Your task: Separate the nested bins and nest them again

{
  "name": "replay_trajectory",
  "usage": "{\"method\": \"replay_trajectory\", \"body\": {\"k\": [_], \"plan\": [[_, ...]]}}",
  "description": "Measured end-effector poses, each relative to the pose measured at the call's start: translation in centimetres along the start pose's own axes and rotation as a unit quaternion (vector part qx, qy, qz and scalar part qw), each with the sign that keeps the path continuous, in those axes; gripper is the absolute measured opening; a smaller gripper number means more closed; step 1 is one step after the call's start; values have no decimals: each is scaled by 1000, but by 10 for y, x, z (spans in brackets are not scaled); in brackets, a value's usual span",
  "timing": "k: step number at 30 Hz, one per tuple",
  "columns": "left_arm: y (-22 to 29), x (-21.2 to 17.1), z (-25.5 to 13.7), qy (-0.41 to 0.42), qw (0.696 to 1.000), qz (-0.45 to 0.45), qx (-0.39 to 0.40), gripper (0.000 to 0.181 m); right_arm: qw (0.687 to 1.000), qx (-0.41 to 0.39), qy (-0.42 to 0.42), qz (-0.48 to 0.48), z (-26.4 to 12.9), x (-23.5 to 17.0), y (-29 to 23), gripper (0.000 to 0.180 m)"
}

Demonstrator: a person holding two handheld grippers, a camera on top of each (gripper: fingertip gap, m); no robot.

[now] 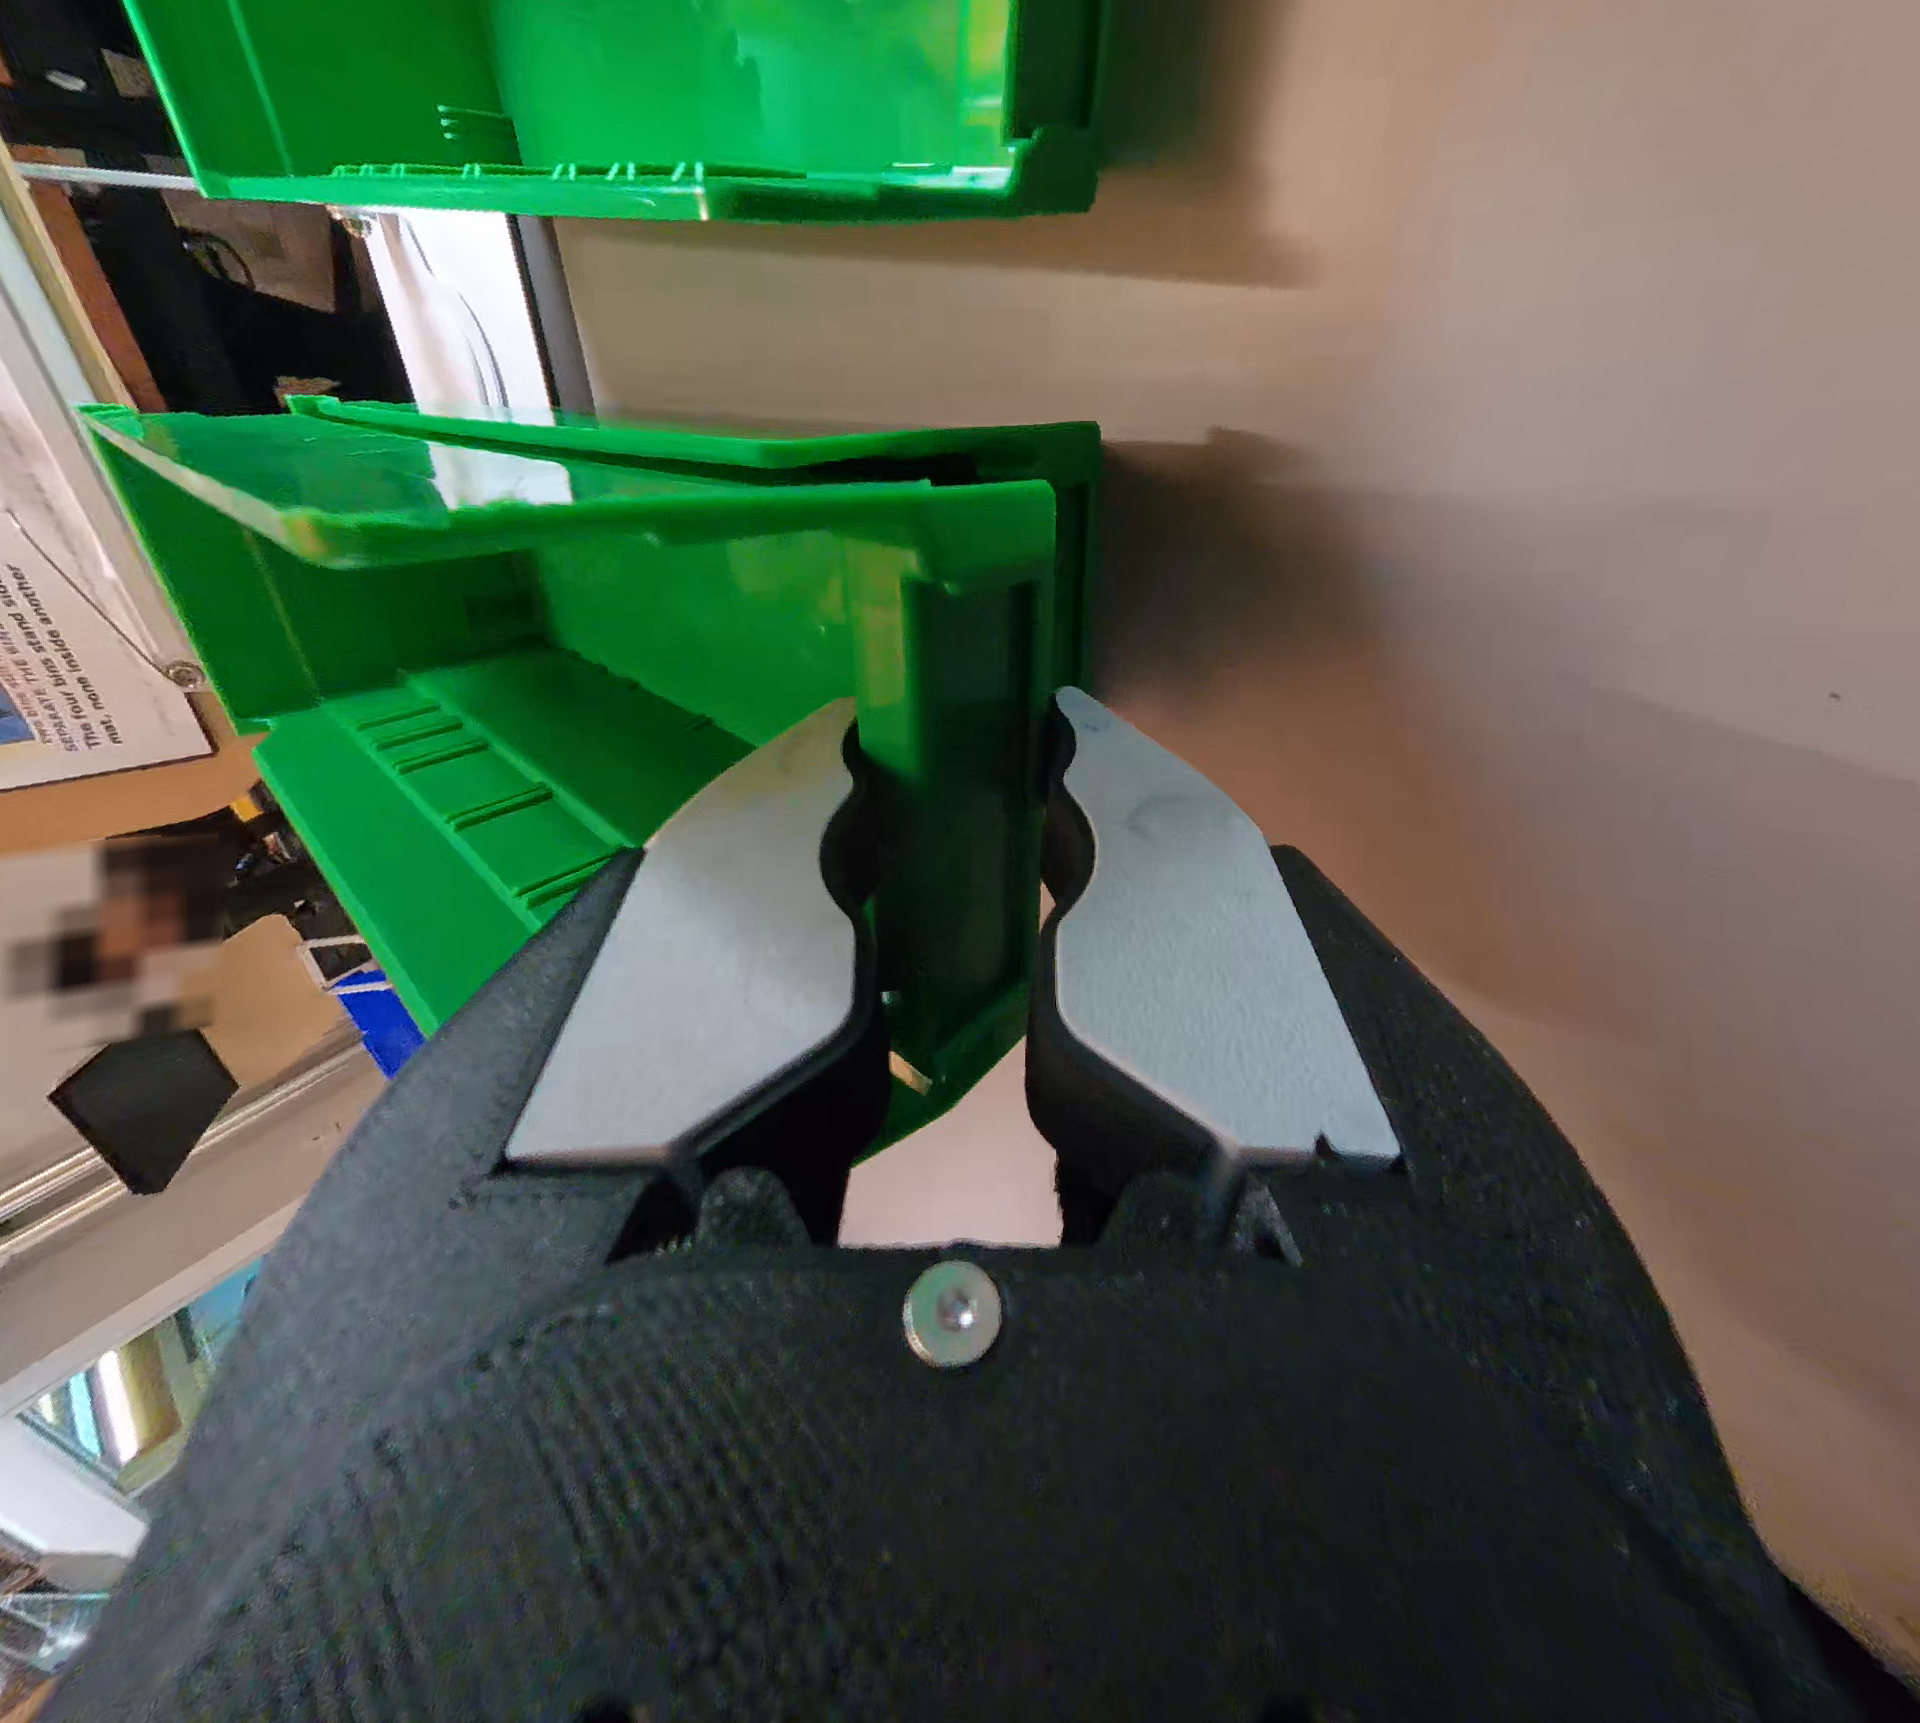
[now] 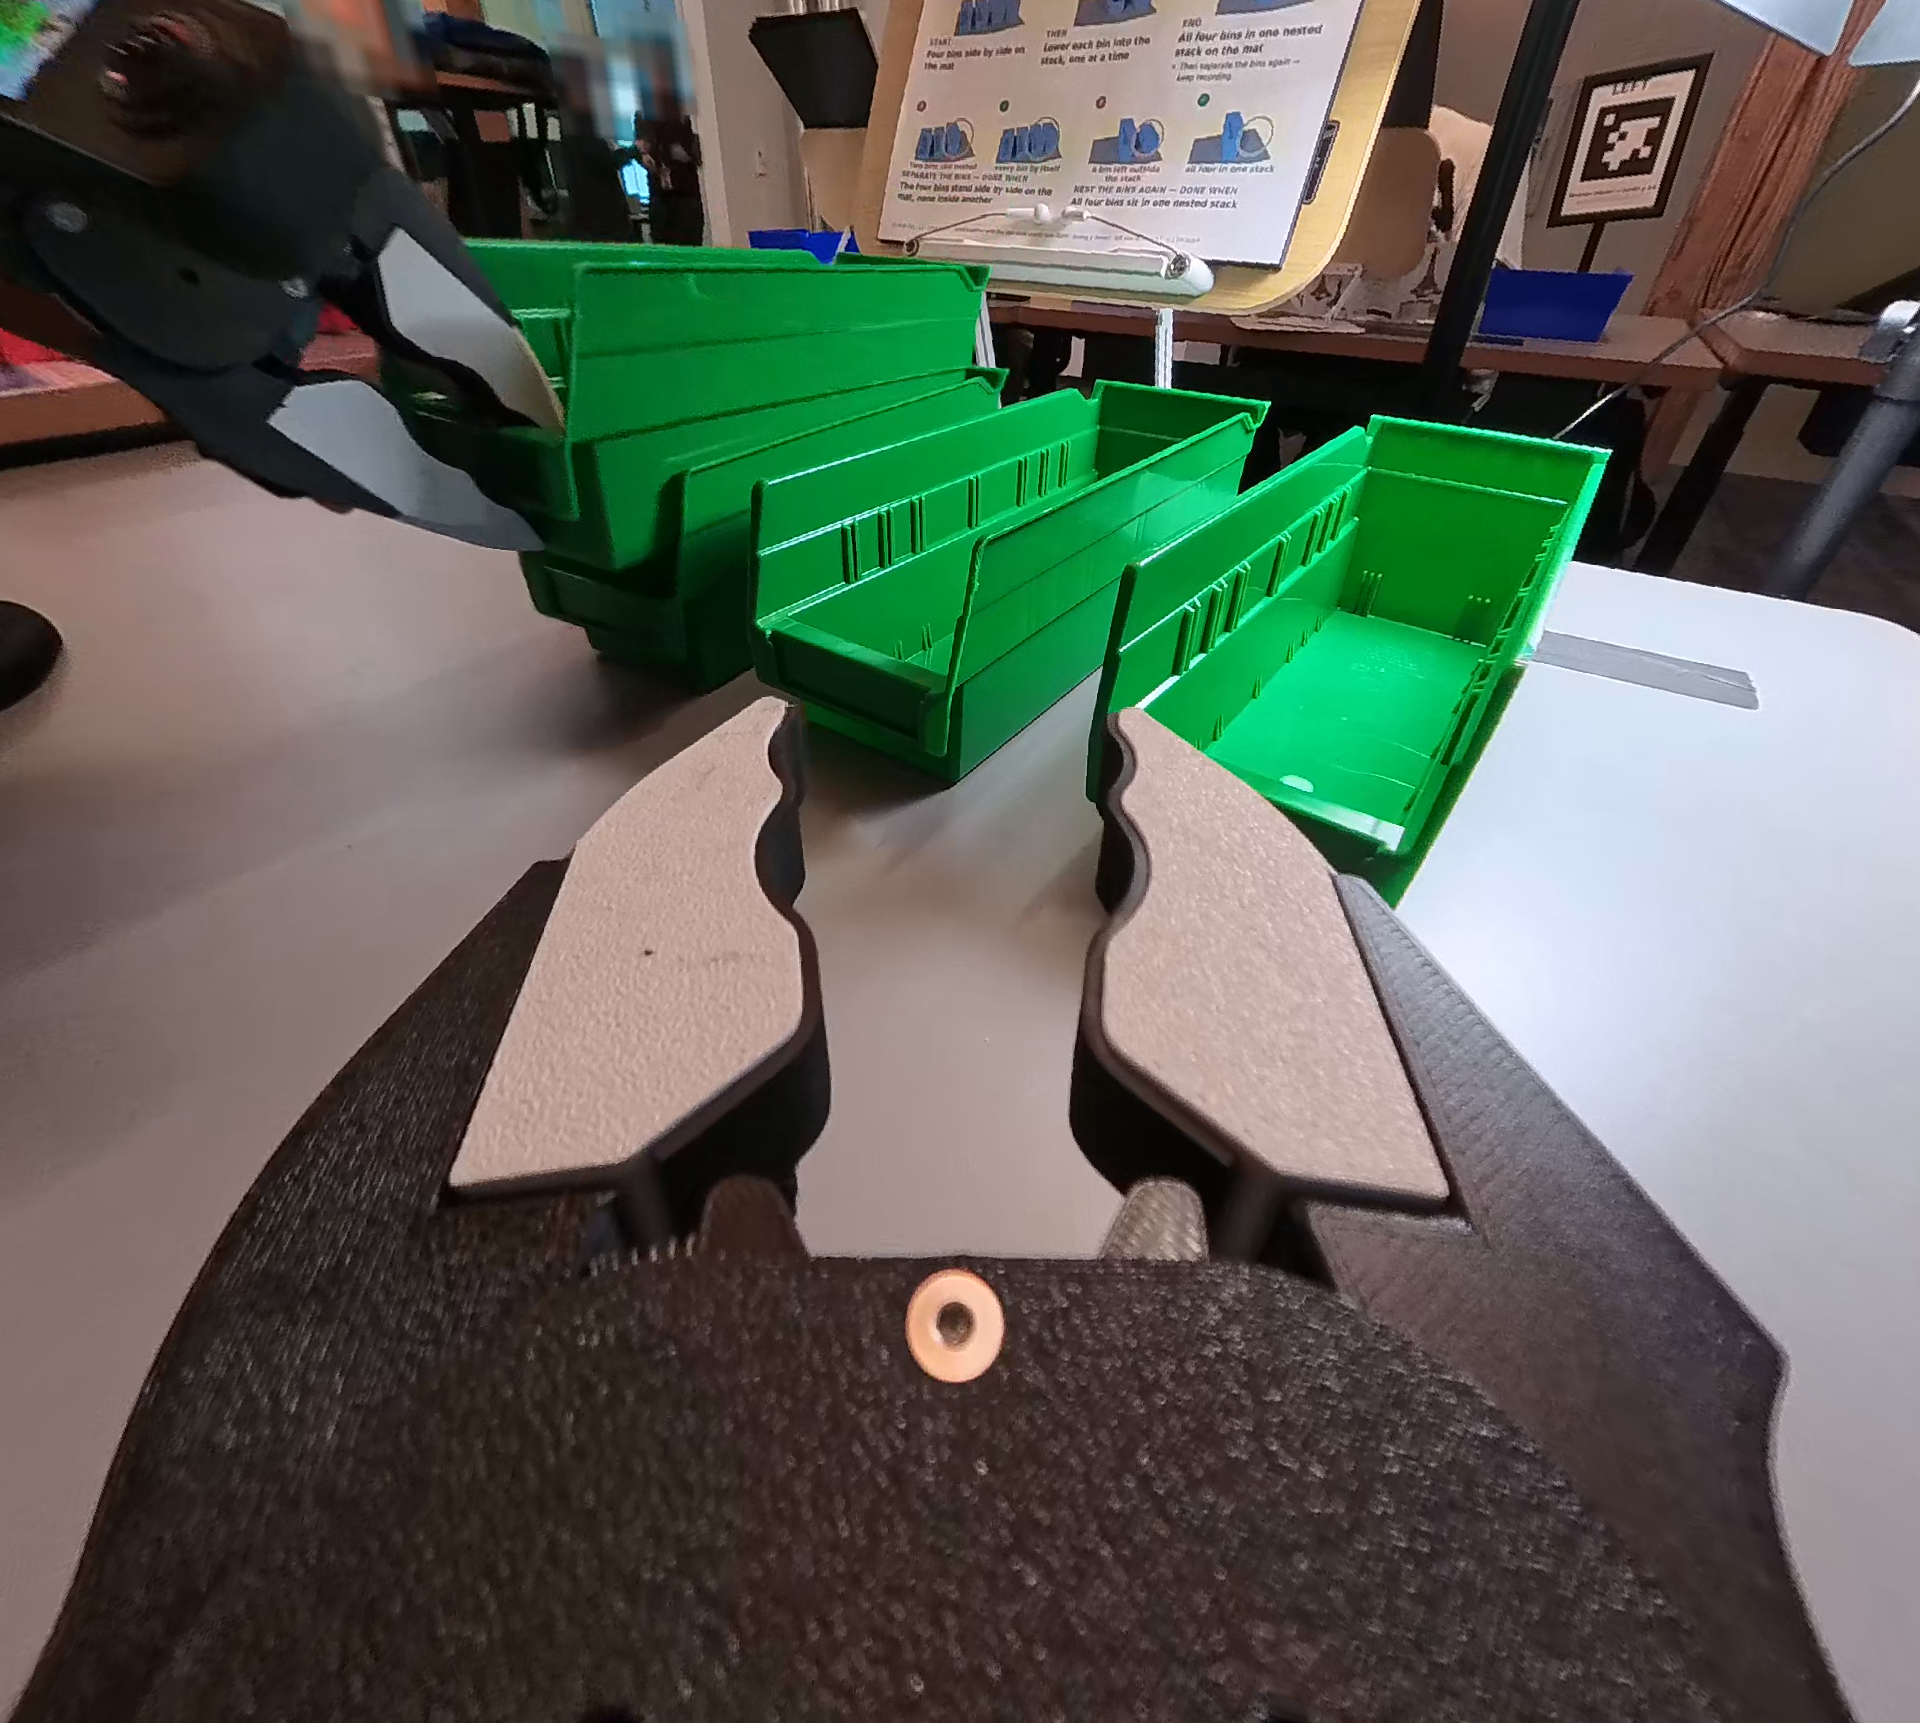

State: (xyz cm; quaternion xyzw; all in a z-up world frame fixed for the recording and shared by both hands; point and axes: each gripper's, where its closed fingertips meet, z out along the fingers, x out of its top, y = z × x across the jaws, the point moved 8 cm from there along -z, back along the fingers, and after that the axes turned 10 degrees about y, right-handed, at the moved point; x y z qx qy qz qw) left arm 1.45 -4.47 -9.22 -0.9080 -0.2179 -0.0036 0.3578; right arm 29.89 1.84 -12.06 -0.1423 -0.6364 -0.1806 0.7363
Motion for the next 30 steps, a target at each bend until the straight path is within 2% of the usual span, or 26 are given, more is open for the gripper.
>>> {"method": "replay_trajectory", "body": {"k": [1, 8, 13, 17, 22, 25, 28, 30], "plan": [[-2, 0, 4, 0, 1000, -3, 4, 29, 1000, -1, 2, -1, -1, 0, 0, 54], [-10, -13, 38, 10, 999, -10, 32, 31, 1000, -1, 7, 1, -2, 1, 0, 53], [-10, -16, 38, 45, 997, 0, 57, 32, 1000, -2, 8, 1, -2, 1, 0, 53], [-8, -16, 27, 94, 992, -14, 78, 37, 1000, -3, 9, -1, -2, 1, 0, 53], [-8, -19, -10, 193, 975, -79, 82, 36, 1000, -3, 7, 0, -2, 1, 0, 53], [-1, -35, -35, 278, 945, -155, 77, 36, 1000, -2, 8, -4, -2, 1, -1, 53], [9, -66, -52, 378, 882, -271, 77, 39, 1000, 1, -2, -11, 0, 0, -2, 53], [20, -92, -55, 412, 841, -342, 79, 44, 1000, 3, -16, -12, 3, -1, -2, 53]]}}
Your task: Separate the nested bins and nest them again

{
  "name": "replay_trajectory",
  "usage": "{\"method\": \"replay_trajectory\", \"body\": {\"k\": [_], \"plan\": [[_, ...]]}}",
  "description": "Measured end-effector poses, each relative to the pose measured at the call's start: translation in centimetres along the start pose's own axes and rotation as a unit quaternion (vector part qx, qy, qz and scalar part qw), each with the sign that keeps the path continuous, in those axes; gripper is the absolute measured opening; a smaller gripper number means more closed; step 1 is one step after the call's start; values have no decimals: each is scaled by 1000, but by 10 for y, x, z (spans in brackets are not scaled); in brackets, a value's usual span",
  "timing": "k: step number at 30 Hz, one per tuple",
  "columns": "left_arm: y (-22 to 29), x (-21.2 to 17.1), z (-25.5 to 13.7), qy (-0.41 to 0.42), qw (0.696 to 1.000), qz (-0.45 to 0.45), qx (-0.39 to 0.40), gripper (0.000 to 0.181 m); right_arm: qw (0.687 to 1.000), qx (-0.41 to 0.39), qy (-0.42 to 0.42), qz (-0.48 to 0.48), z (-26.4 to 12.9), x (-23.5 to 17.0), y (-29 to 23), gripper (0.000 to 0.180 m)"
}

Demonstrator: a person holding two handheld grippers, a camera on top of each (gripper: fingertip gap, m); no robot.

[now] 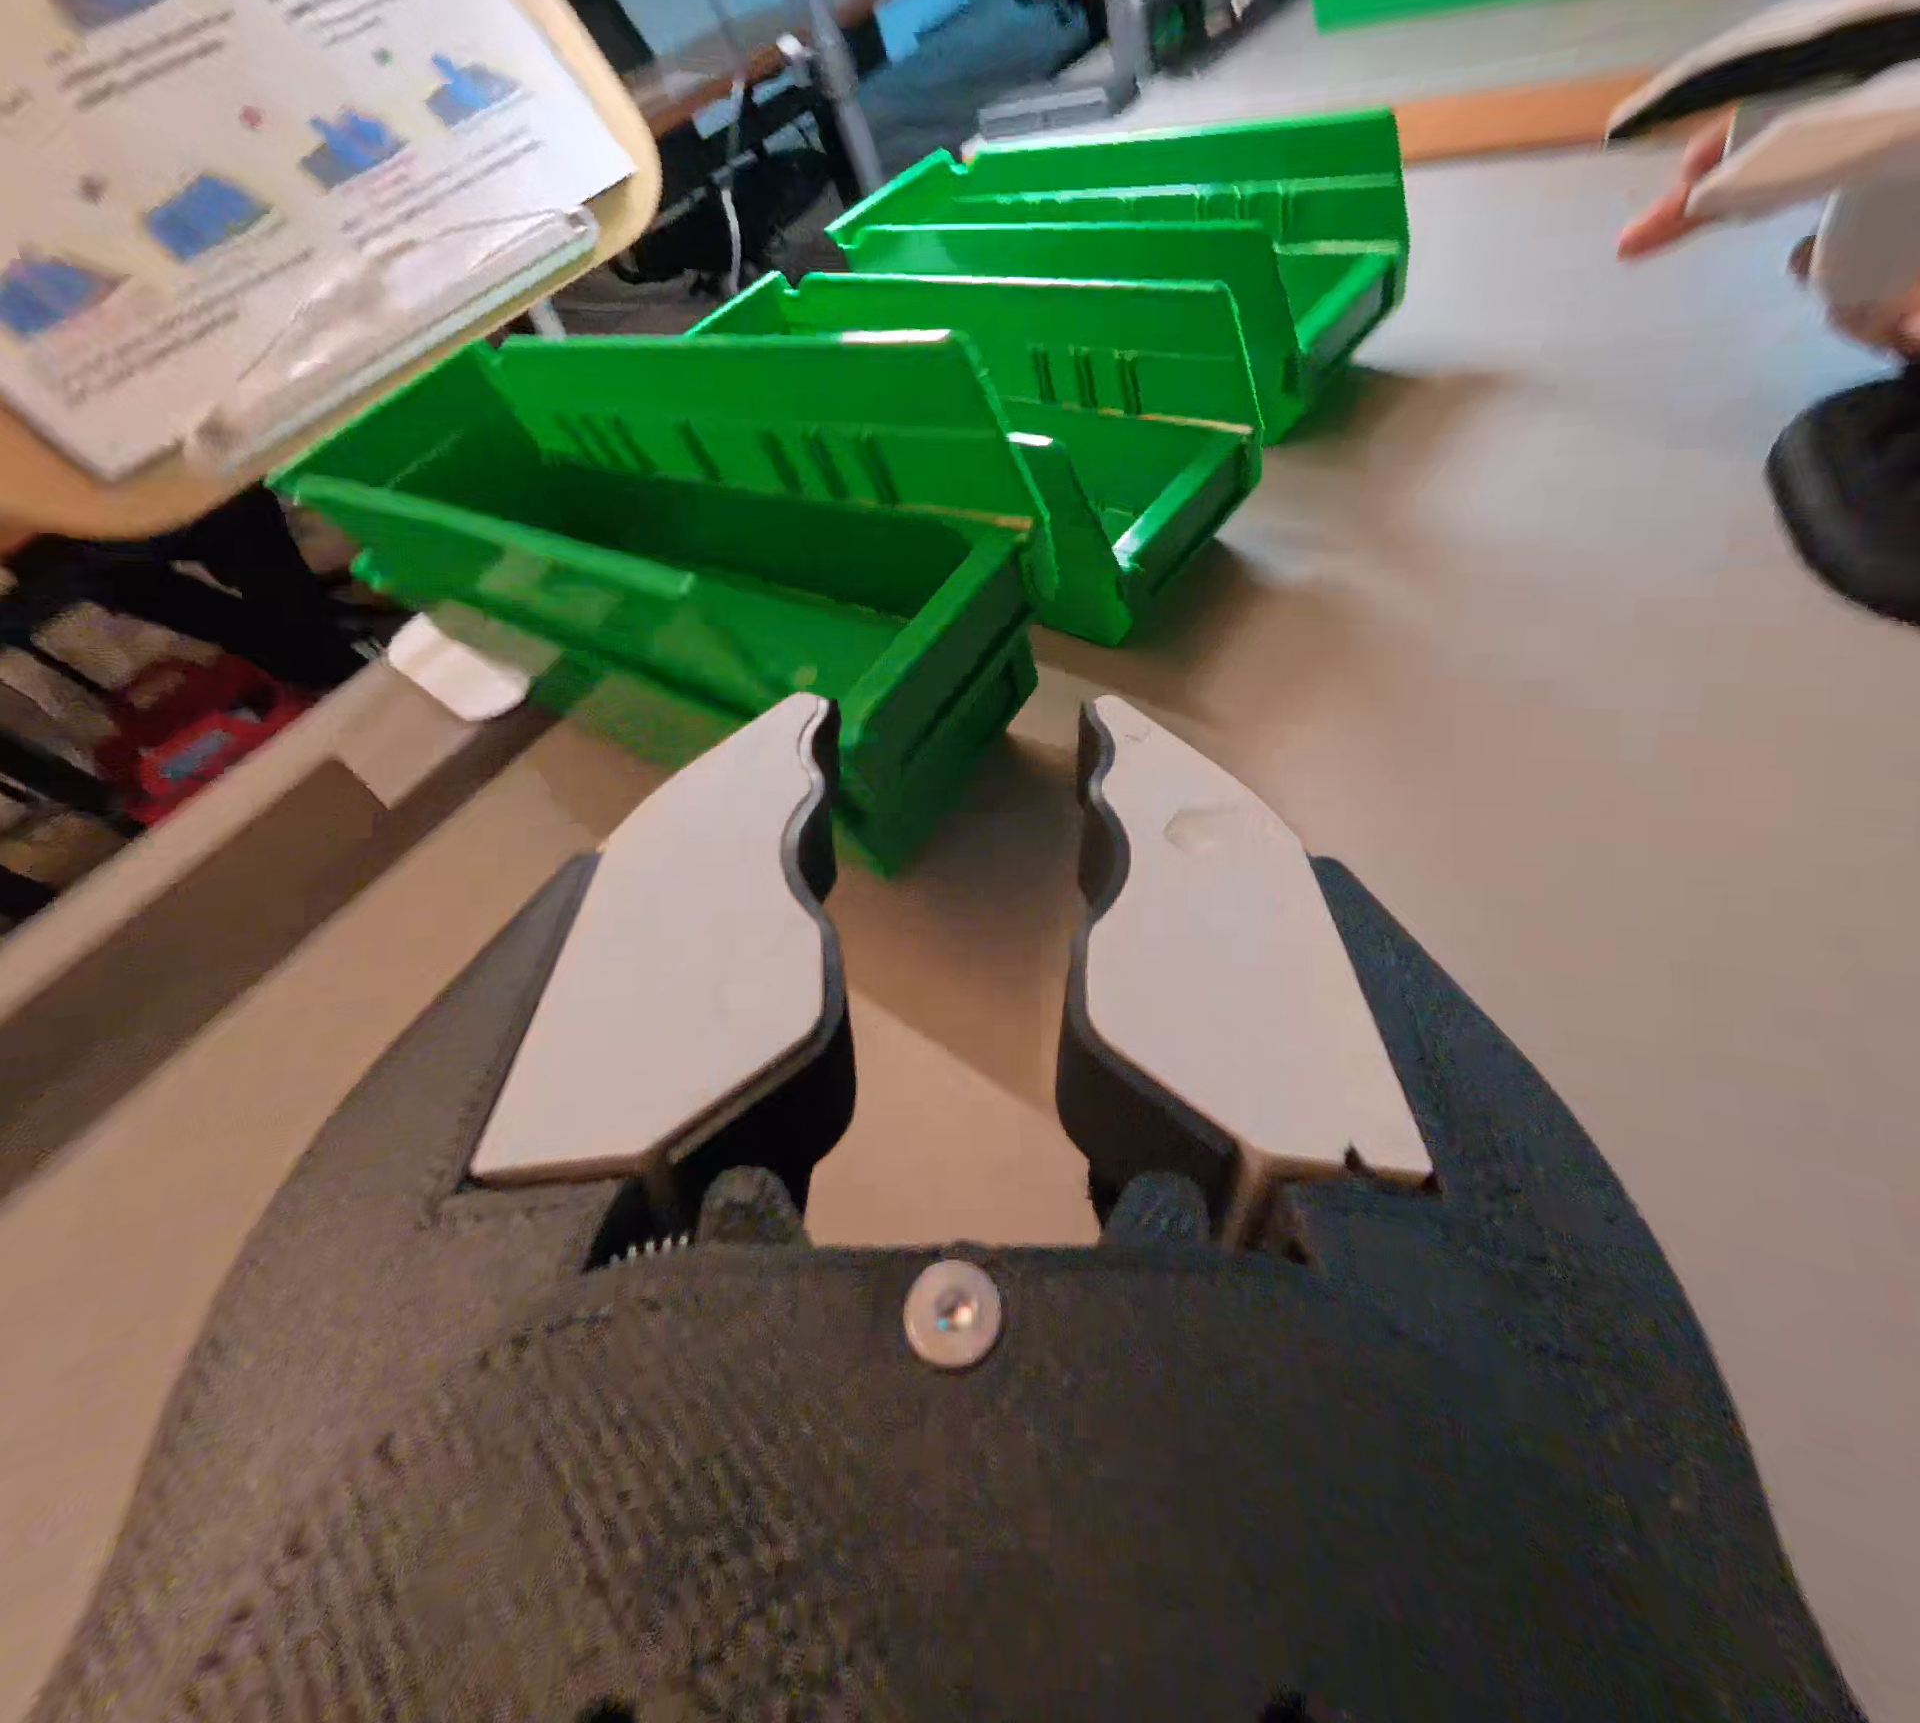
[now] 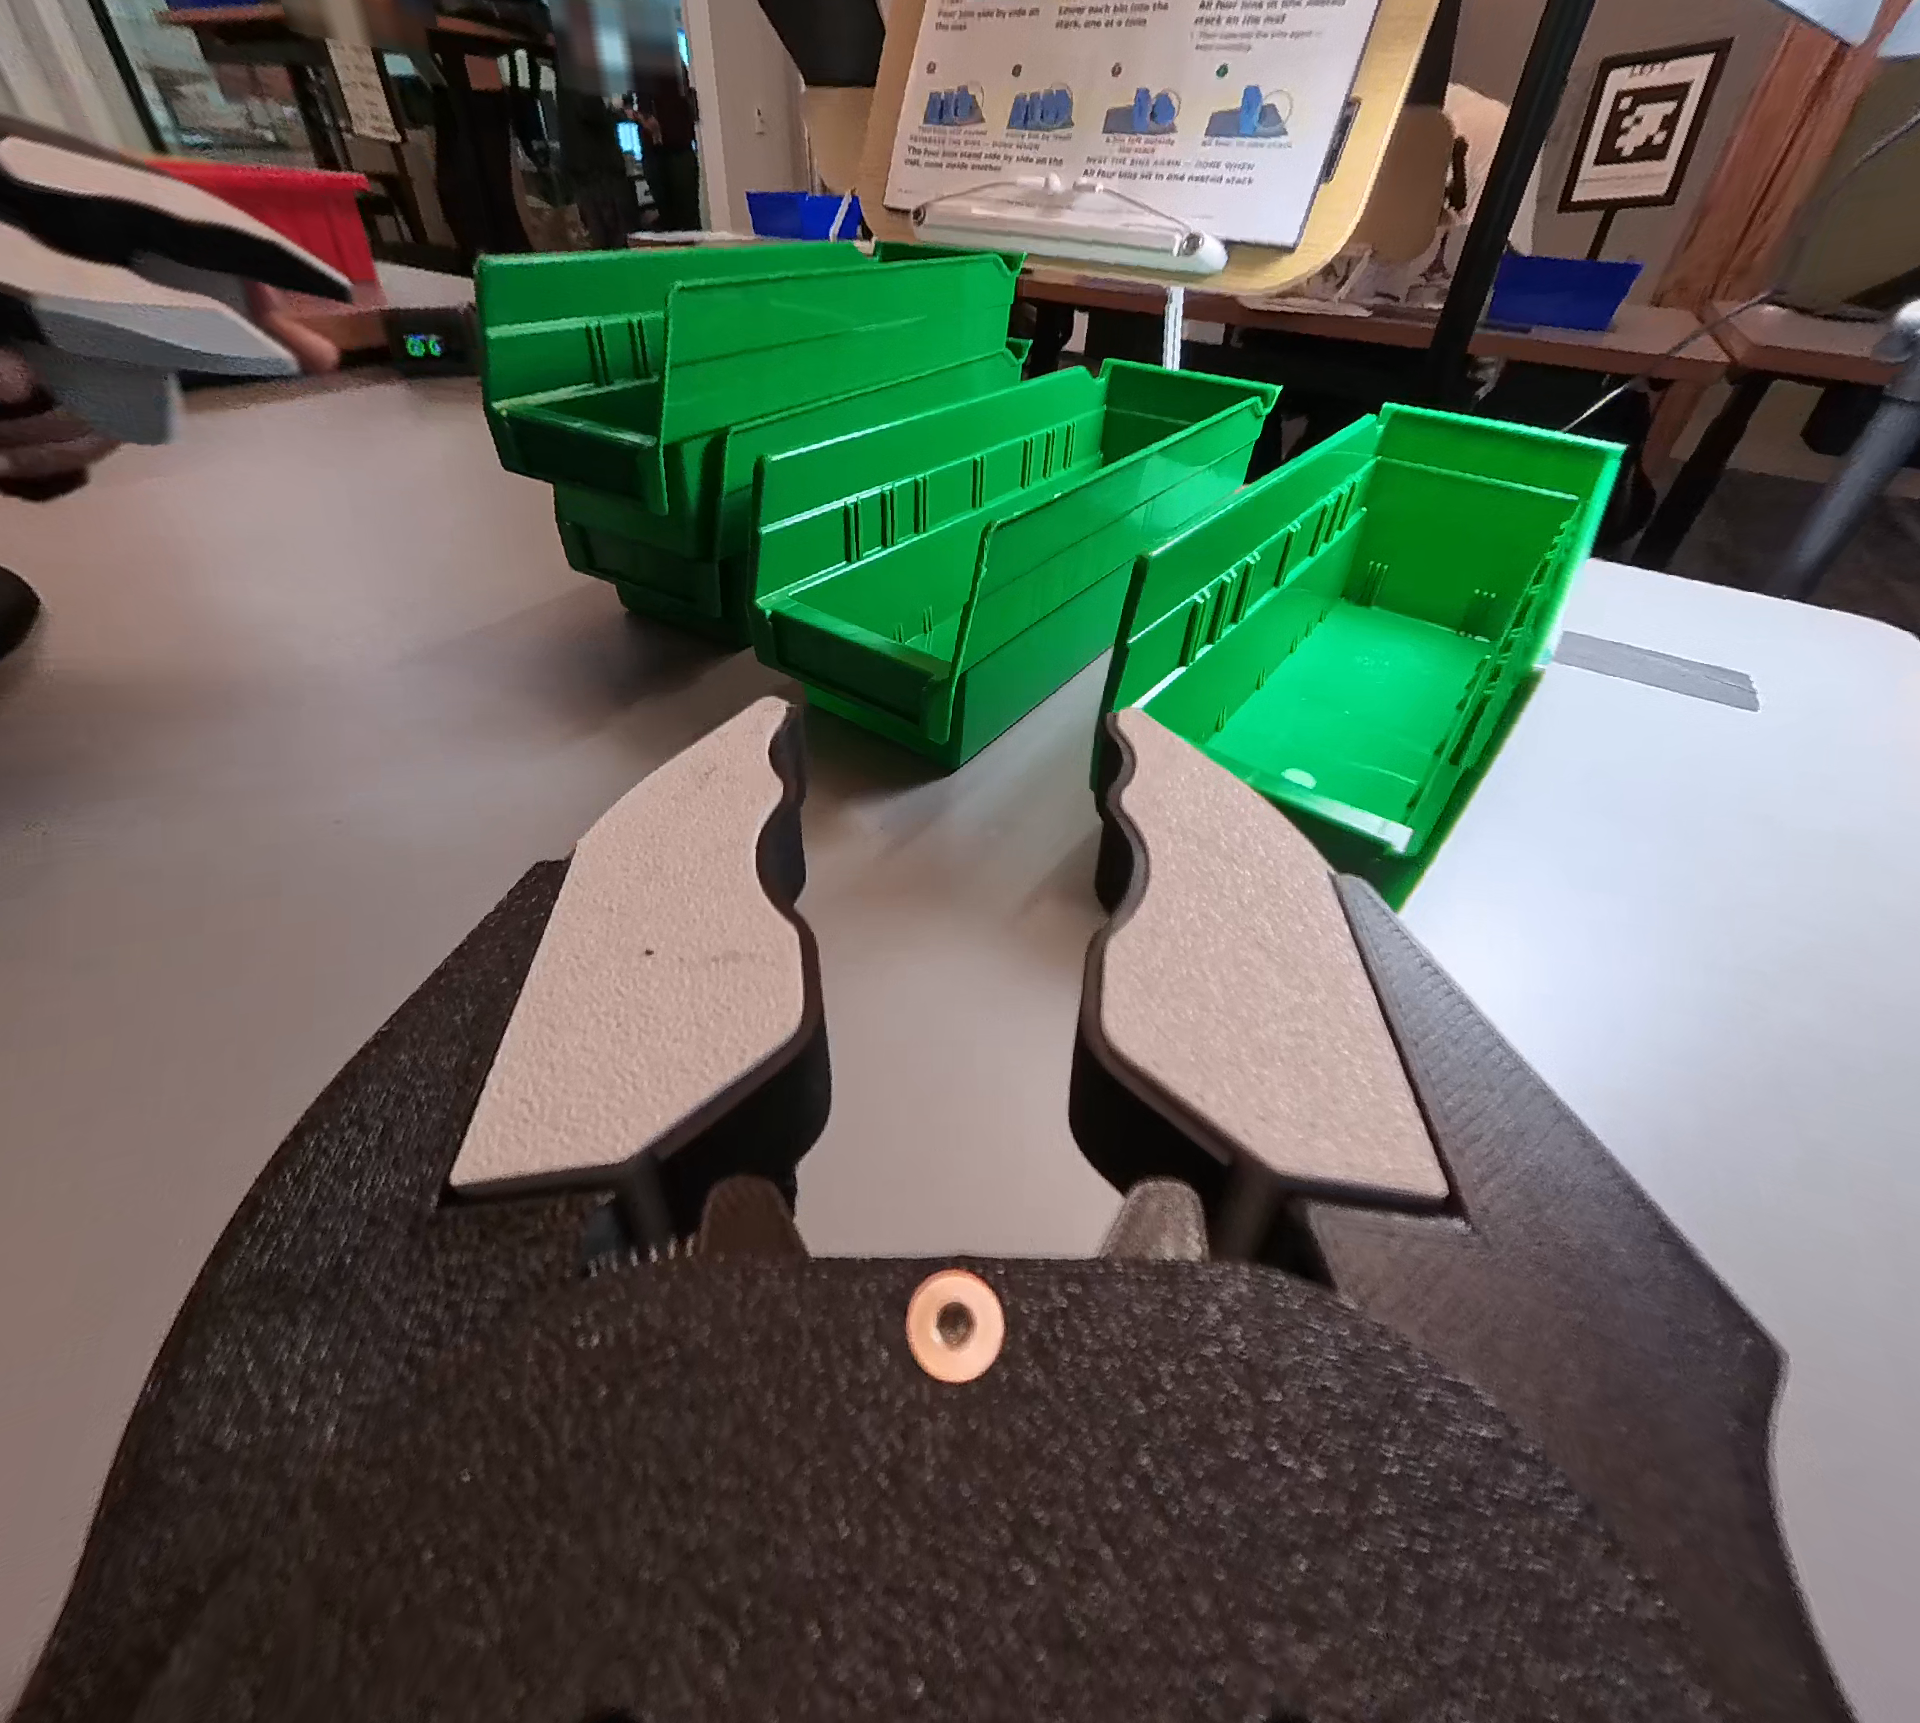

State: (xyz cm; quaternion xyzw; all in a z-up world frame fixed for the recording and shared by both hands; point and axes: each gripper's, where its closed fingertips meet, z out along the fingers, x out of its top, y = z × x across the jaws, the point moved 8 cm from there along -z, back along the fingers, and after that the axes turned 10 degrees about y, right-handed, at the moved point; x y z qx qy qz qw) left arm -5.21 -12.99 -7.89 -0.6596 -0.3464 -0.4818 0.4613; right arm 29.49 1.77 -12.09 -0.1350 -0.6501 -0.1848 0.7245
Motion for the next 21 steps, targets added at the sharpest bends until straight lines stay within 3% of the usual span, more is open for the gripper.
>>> {"method": "replay_trajectory", "body": {"k": [5, 9, 13, 17, 19, 21], "plan": [[-16, -43, -45, 9, 995, -86, 50, 51, 998, 21, -60, -31, 19, -3, 0, 56], [-26, -58, -60, 15, 990, -124, 64, 51, 977, 34, -142, -156, 49, -2, 10, 62], [-28, -57, -60, 36, 986, -157, 50, 51, 897, 73, -307, -308, 86, -17, 36, 74], [-28, -56, -64, 49, 981, -187, 33, 51, 818, 124, -424, -368, 107, -41, 56, 76], [-29, -57, -67, 52, 980, -187, 35, 50, 793, 135, -454, -383, 112, -50, 64, 67], [-30, -59, -69, 50, 980, -191, 33, 50, 787, 140, -457, -391, 116, -54, 67, 49]]}}
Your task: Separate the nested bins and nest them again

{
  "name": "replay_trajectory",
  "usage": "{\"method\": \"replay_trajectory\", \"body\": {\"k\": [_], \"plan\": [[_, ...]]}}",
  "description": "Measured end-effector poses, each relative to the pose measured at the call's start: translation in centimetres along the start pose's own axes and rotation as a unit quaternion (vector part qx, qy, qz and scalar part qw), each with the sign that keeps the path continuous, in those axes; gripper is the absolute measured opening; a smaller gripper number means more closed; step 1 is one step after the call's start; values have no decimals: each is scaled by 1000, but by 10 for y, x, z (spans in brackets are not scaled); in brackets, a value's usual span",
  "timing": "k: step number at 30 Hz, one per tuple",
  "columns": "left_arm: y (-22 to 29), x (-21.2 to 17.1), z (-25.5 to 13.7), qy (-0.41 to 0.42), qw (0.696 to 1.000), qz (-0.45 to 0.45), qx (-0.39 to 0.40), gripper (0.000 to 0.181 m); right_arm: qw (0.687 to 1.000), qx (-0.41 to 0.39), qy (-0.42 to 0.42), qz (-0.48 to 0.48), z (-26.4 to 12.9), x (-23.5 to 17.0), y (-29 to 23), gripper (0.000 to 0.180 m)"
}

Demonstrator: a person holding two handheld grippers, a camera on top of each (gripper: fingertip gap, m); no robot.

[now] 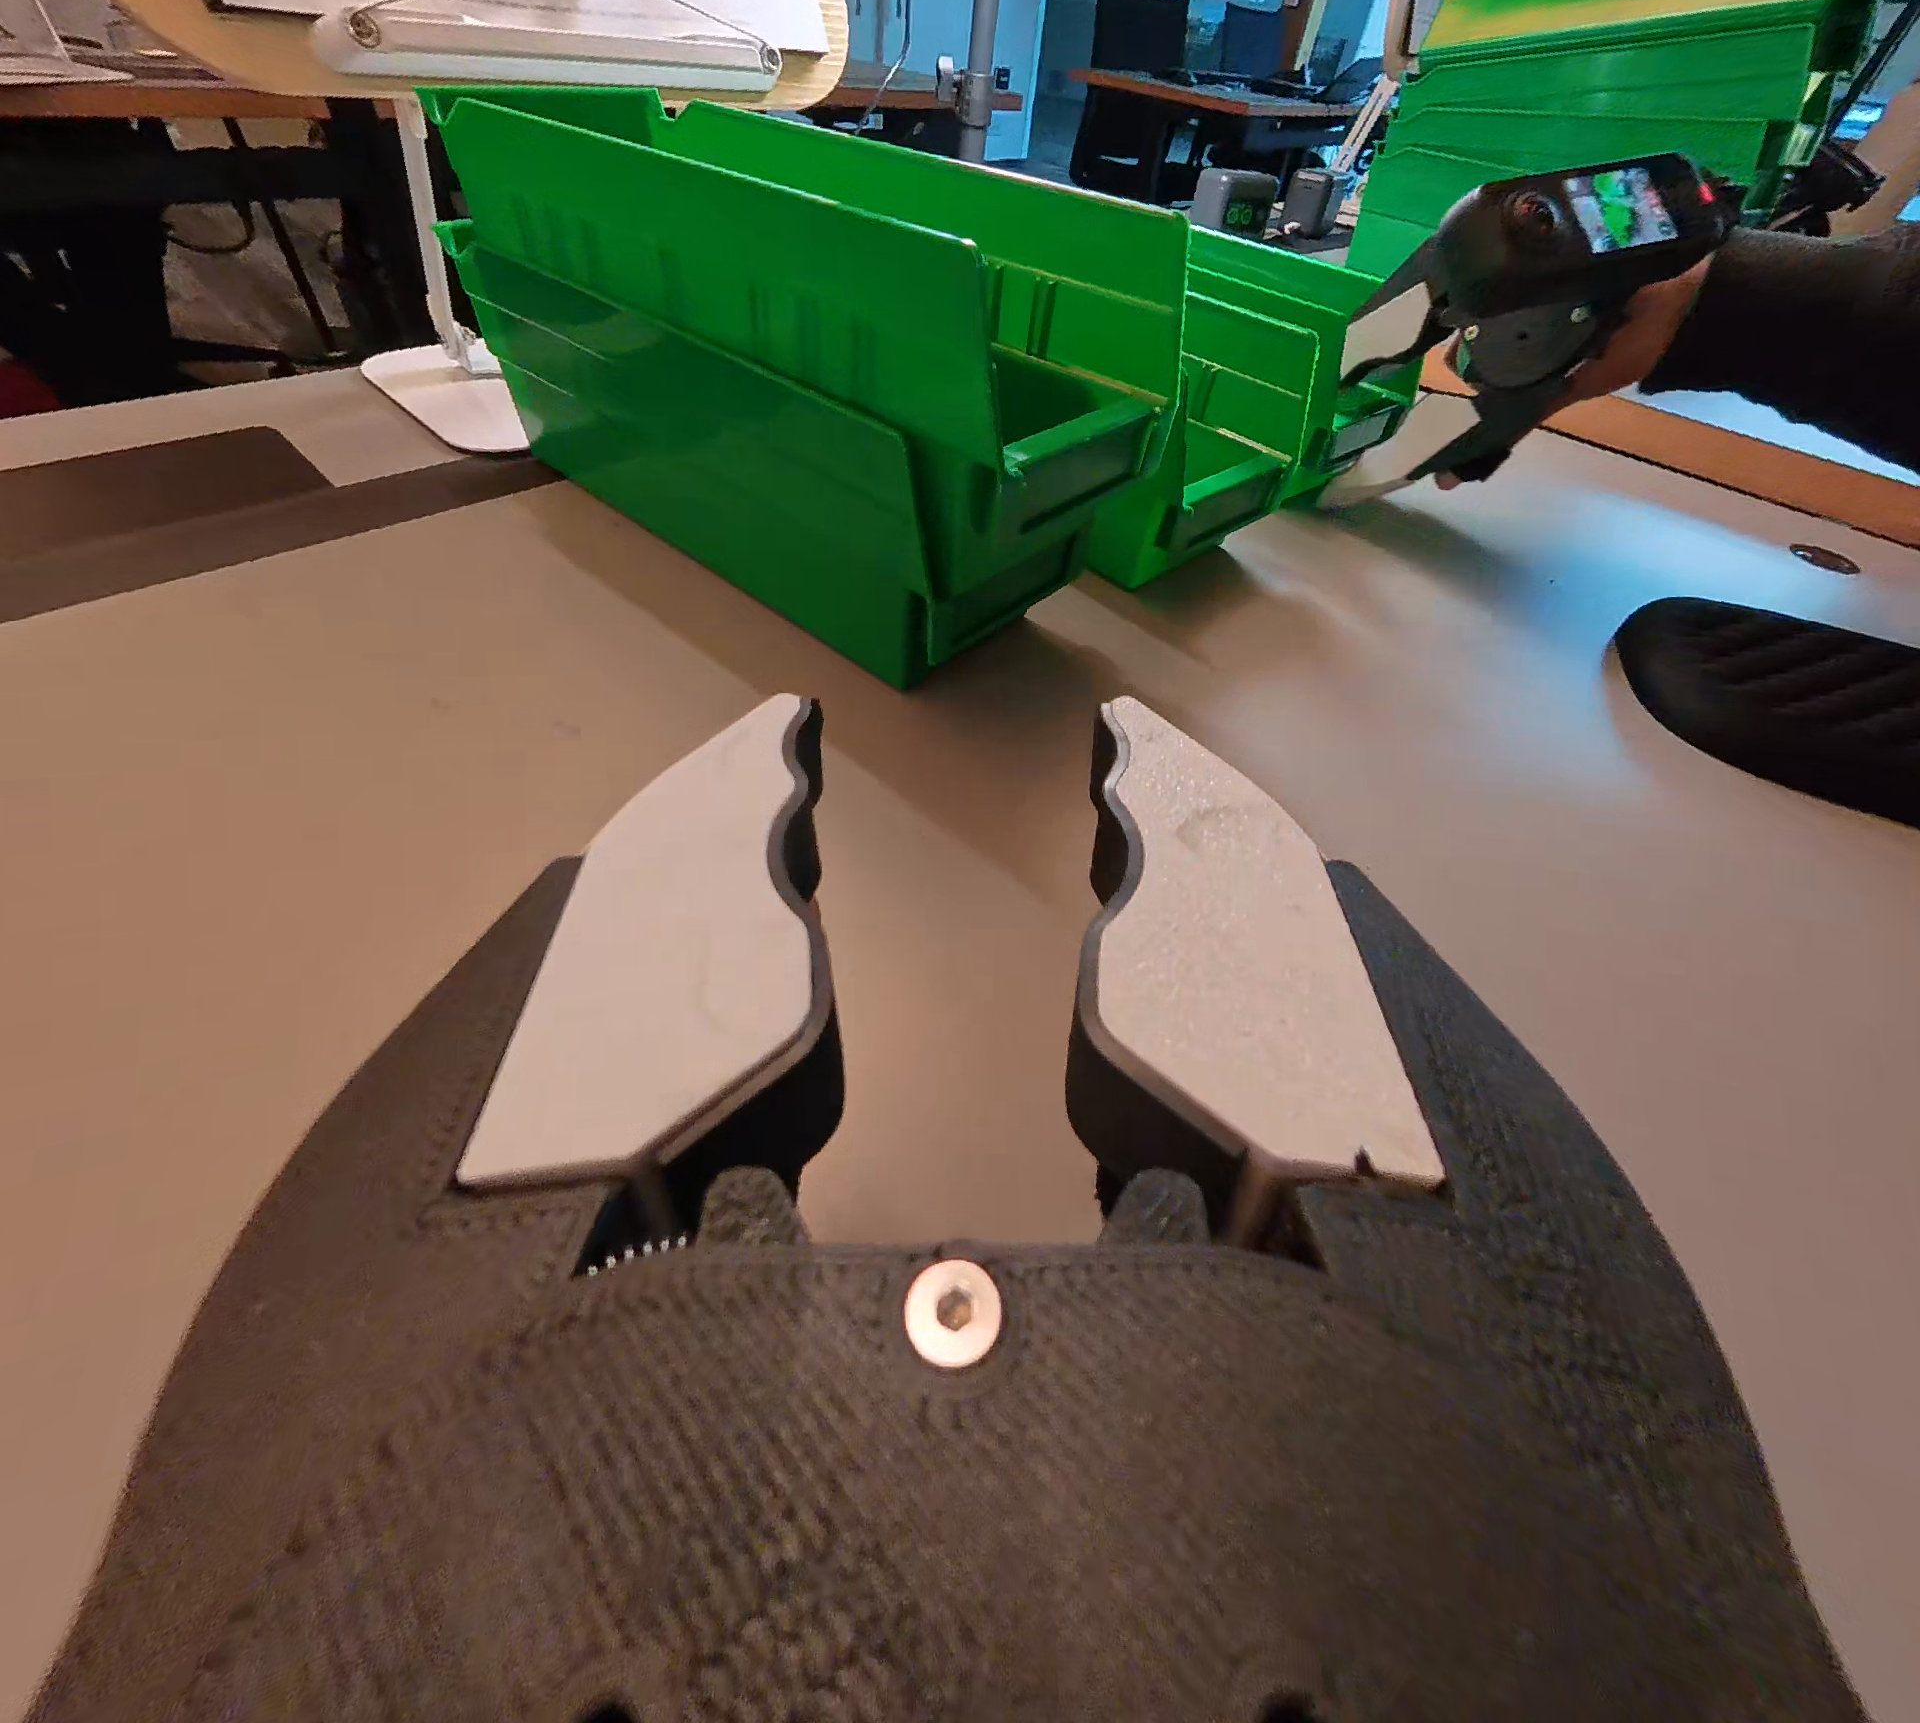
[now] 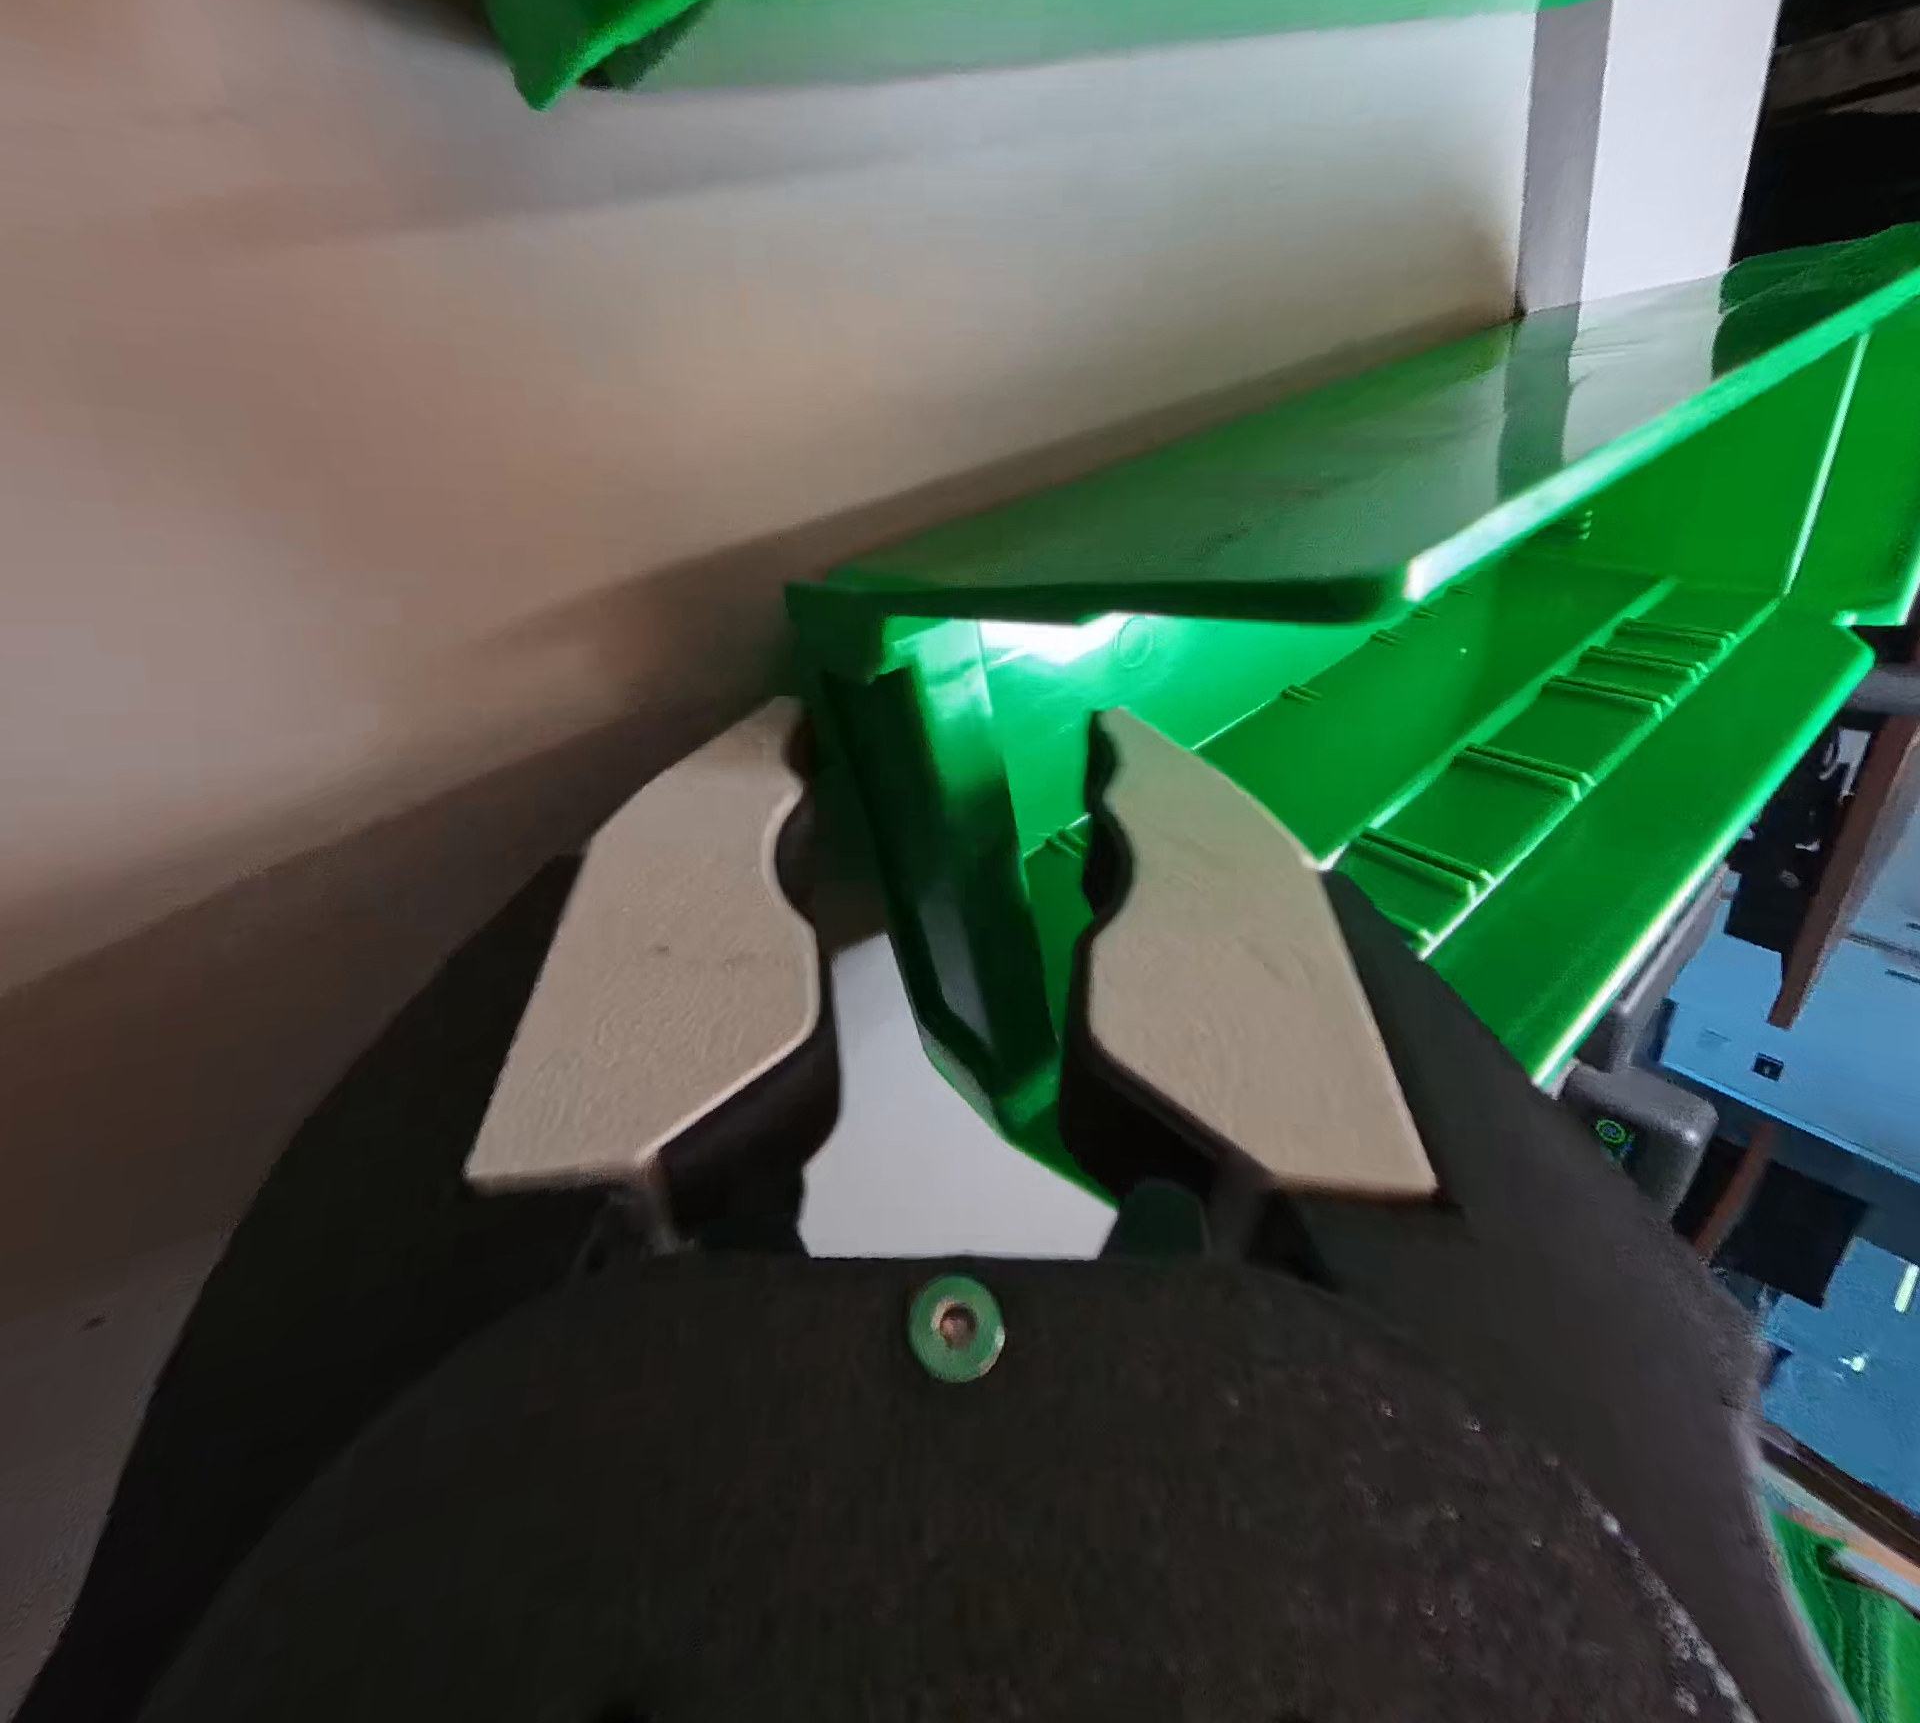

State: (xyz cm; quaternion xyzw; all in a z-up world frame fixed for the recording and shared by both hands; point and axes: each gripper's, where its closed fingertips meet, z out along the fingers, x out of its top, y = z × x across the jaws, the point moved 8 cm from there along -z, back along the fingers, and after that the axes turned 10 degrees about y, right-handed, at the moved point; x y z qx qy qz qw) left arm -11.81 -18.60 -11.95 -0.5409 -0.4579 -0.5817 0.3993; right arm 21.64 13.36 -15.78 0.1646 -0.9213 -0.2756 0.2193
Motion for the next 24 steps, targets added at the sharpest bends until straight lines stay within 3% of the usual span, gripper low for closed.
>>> {"method": "replay_trajectory", "body": {"k": [2, 5, 9, 12, 18, 24], "plan": [[0, 1, -1, 2, 1000, -2, -2, 50, 1000, 3, -6, -27, 1, 1, -2, 30], [-1, 3, -1, 6, 1000, 15, 7, 50, 999, -14, 8, -41, -12, 12, -1, 28], [0, 1, 0, 0, 1000, 21, 9, 49, 999, -24, 26, -22, -58, 45, 18, 28], [4, -1, 3, -7, 1000, 28, 4, 49, 995, -55, 36, -71, -94, 71, 36, 28], [6, -4, 3, -10, 999, 49, 10, 49, 981, -75, 106, -145, -142, 168, 52, 28], [4, -10, 4, -18, 996, 86, 32, 48, 966, -44, 159, -197, -121, 254, 31, 29]]}}
